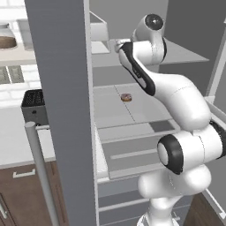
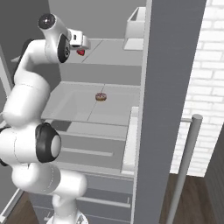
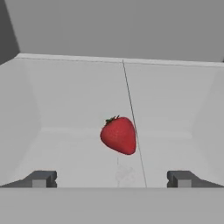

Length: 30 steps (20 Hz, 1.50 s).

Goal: Take the strawberry from the fridge and place it on top of the pancake, located on the dining counter.

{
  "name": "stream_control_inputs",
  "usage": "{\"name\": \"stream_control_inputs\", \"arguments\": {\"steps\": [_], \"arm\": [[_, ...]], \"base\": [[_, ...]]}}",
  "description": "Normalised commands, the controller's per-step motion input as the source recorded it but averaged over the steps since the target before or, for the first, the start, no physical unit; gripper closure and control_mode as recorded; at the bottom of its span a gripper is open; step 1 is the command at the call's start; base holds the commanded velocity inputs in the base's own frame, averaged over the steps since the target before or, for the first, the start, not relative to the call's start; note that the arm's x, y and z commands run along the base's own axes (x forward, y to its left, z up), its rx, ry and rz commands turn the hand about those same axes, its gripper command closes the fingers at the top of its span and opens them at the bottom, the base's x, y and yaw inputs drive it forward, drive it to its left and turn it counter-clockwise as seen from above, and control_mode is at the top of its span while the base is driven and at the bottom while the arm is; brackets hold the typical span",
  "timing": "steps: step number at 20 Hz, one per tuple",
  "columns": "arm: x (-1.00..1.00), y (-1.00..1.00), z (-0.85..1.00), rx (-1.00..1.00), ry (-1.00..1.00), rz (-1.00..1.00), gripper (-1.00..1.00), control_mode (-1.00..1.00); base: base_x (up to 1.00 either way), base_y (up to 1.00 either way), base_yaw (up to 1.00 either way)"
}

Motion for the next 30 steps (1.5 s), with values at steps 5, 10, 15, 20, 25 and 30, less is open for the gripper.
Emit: {"name": "stream_control_inputs", "arguments": {"steps": [5,10,15,20,25,30], "arm": [[0.65,-0.13,-0.19,0.00,0.04,0.03,-1.00,-1.00],[0.47,-0.01,0.00,0.00,0.00,0.10,-1.00,-1.00],[0.35,-0.03,-0.01,0.00,0.05,0.06,-1.00,-1.00],[0.01,-0.06,-0.15,0.00,0.15,-0.01,-1.00,-1.00],[0.00,0.02,-0.29,0.00,0.03,0.00,-1.00,-1.00],[0.00,0.12,-0.28,0.00,0.00,0.00,-1.00,-1.00]], "base": [[0.00,0.00,0.00],[0.00,0.00,0.00],[0.00,0.00,0.00],[0.00,0.00,0.00],[0.00,0.00,0.00],[0.00,0.00,0.00]]}}
